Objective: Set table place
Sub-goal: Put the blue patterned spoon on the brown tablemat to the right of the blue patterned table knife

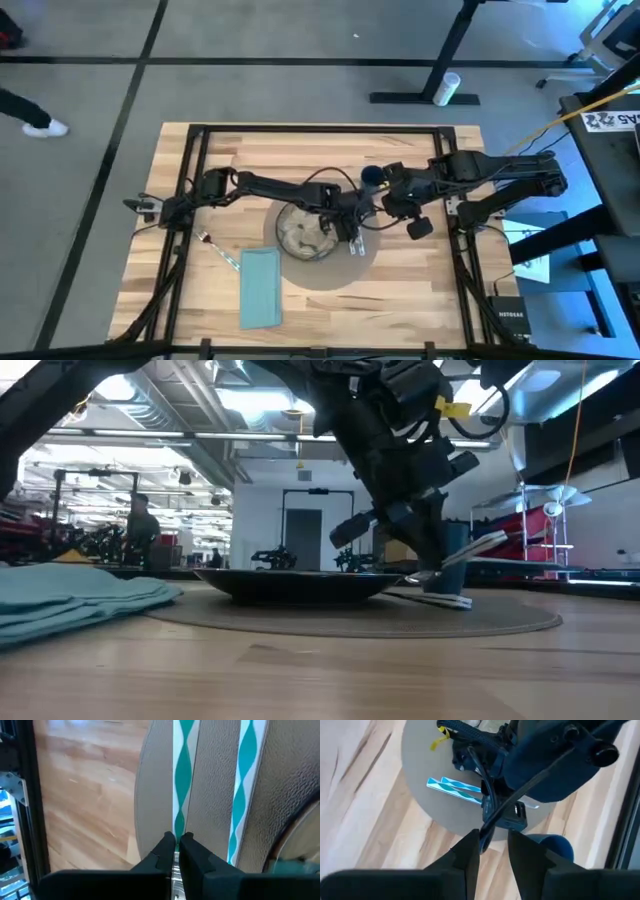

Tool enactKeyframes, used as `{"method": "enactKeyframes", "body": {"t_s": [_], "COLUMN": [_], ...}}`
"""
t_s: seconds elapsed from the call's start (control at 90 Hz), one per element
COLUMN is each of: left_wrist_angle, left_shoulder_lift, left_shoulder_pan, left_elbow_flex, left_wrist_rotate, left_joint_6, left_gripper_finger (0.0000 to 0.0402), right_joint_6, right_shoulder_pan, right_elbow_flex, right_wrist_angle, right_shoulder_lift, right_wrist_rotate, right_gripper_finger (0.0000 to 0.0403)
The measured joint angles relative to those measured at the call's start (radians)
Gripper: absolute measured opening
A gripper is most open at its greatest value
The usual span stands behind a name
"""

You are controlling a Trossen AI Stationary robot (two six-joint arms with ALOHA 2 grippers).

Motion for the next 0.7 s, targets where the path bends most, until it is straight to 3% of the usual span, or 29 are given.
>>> {"method": "enactKeyframes", "body": {"t_s": [0.422,0.7], "left_wrist_angle": [-0.011,-0.048], "left_shoulder_lift": [0.0,0.001], "left_shoulder_pan": [-0.005,-0.006], "left_elbow_flex": [0.0,0.0], "left_wrist_rotate": [0.003,0.012], "left_joint_6": [-0.007,-0.015], "left_gripper_finger": [0.0002,0.0067], "right_joint_6": [0.0,-0.001], "right_shoulder_pan": [0.0,0.0], "right_elbow_flex": [0.0,0.0], "right_wrist_angle": [0.004,0.005], "right_shoulder_lift": [0.0,0.0], "right_wrist_rotate": [-0.007,-0.014], "right_gripper_finger": [0.0088,0.0088]}}
